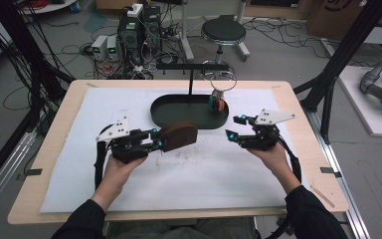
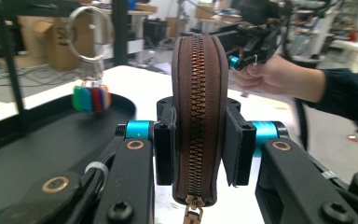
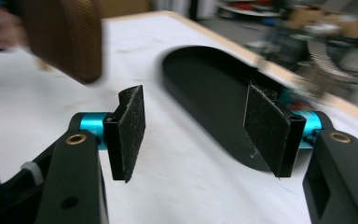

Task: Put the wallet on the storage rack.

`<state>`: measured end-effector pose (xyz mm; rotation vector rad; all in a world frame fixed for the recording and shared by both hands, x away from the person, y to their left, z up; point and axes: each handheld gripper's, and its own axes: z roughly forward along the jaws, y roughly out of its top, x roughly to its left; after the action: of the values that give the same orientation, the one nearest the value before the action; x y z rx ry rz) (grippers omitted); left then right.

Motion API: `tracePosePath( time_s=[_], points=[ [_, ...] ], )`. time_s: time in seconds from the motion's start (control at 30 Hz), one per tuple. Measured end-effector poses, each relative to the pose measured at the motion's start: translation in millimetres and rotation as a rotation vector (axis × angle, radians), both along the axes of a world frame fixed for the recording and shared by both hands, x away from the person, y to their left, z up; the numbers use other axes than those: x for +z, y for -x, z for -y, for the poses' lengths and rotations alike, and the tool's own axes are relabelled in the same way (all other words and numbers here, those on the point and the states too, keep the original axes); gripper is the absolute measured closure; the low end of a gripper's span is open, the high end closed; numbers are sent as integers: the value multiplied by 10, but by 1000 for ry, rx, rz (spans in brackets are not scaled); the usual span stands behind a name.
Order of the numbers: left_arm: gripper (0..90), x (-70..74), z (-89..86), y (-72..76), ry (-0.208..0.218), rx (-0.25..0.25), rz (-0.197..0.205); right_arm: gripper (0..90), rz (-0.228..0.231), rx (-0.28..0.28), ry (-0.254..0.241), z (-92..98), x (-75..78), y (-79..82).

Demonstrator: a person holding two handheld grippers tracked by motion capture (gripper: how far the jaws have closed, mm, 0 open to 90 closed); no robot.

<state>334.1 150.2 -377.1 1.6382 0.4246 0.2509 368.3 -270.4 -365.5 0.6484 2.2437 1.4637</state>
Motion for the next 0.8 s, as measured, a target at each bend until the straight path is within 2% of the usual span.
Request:
tracePosePath(
  time_s=[0.13, 0.2, 0.37, 0.43, 0.57, 0.8],
  points=[
    [692, 51, 46, -65, -19, 49, 10, 390, -15, -83, -2, 202, -34, -75],
    [692, 74, 76, -103, -32, 82, 19, 390, -8, -116, 1, 273, -49, -96],
    [692, 75, 134, -234, -32, 144, 25, 389, -19, -186, -7, 420, -87, -147],
    [692, 56, 161, -305, -38, 166, 14, 389, -24, -198, -7, 454, -94, -162],
    [692, 15, 191, -413, -37, 208, 24, 389, -26, -218, -5, 488, -107, -181],
    [692, -25, 238, -576, -43, 249, 17, 389, -26, -221, 8, 472, -117, -189]
  ],
)
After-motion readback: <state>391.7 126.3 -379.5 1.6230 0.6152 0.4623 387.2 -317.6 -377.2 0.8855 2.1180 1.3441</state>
